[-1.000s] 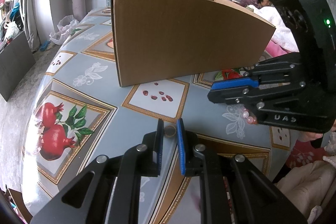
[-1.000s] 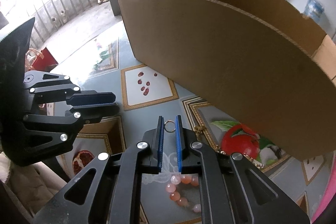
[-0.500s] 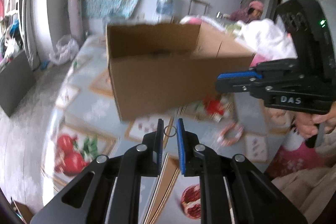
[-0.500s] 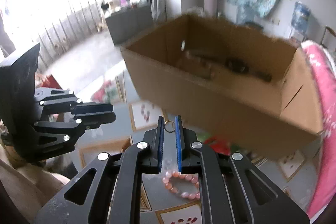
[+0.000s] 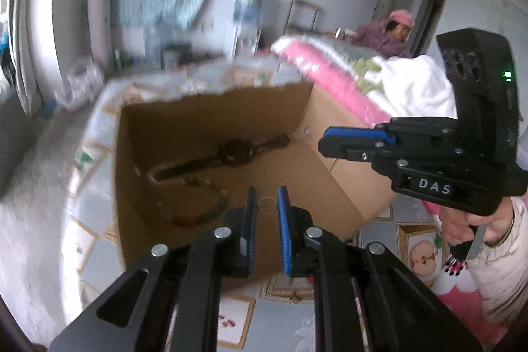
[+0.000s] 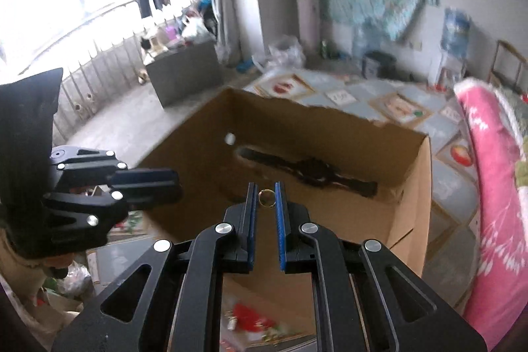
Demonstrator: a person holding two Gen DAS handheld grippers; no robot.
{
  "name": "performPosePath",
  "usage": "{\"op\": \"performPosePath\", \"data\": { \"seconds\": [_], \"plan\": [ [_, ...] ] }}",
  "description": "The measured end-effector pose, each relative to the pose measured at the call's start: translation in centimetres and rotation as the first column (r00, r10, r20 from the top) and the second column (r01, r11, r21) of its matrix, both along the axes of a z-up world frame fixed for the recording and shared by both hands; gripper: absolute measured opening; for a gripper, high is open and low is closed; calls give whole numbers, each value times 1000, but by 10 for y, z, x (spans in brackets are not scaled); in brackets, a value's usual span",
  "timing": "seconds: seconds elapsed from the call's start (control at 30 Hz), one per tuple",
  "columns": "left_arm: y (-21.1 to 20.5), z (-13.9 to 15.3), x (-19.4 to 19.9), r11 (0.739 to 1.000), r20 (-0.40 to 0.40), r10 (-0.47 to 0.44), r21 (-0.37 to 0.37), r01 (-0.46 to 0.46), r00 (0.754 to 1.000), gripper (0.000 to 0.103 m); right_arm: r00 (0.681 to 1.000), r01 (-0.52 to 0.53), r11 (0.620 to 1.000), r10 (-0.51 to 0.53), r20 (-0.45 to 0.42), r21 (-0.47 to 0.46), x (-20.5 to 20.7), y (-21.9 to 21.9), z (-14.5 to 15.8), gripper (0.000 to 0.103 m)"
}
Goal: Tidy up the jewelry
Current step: 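Carry the gold ring into the box and open the right tool, then withdraw the right tool from the box toward the pink bracelet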
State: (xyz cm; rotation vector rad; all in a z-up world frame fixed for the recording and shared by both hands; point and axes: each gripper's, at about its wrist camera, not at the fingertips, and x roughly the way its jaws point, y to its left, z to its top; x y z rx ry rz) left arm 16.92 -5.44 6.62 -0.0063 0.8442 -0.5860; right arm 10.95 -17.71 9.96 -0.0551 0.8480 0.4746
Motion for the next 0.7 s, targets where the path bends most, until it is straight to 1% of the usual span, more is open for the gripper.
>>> {"op": "performPosePath", "data": {
  "seconds": [0.1,0.2,0.27,0.33,0.37,0.4,0.47,0.57,0.7],
  "plan": [
    [-10,-19,28,1000,-123,-3,-23,0,992,12,998,27,1000,-27,-59,-7,26,-7,-13,9],
    [-18,-29,45,999,-164,31,12,-30,986,12,995,56,998,-57,-81,-12,37,-15,-17,12],
    [-20,-32,53,999,-192,39,-4,-41,981,13,994,69,998,-69,-82,-2,40,-20,-16,12],
    [-20,-35,58,999,-209,47,-10,-50,977,15,994,76,997,-75,-79,13,42,-25,-15,13],
    [-18,-35,59,999,-212,50,-10,-54,976,19,994,84,996,-82,-75,18,42,-27,-14,14],
    [-17,-35,60,998,-212,54,-11,-57,976,20,993,90,996,-88,-72,24,41,-29,-13,17],
    [-18,-32,58,998,-209,59,-19,-65,976,24,993,100,994,-98,-68,36,40,-33,-10,18],
    [-14,-27,59,996,-204,59,-48,-71,977,31,992,114,992,-110,-56,56,34,-39,-4,23],
    [-7,-16,55,994,-183,76,-70,-90,980,33,991,133,988,-131,-28,76,21,-47,9,30]
  ]
}}
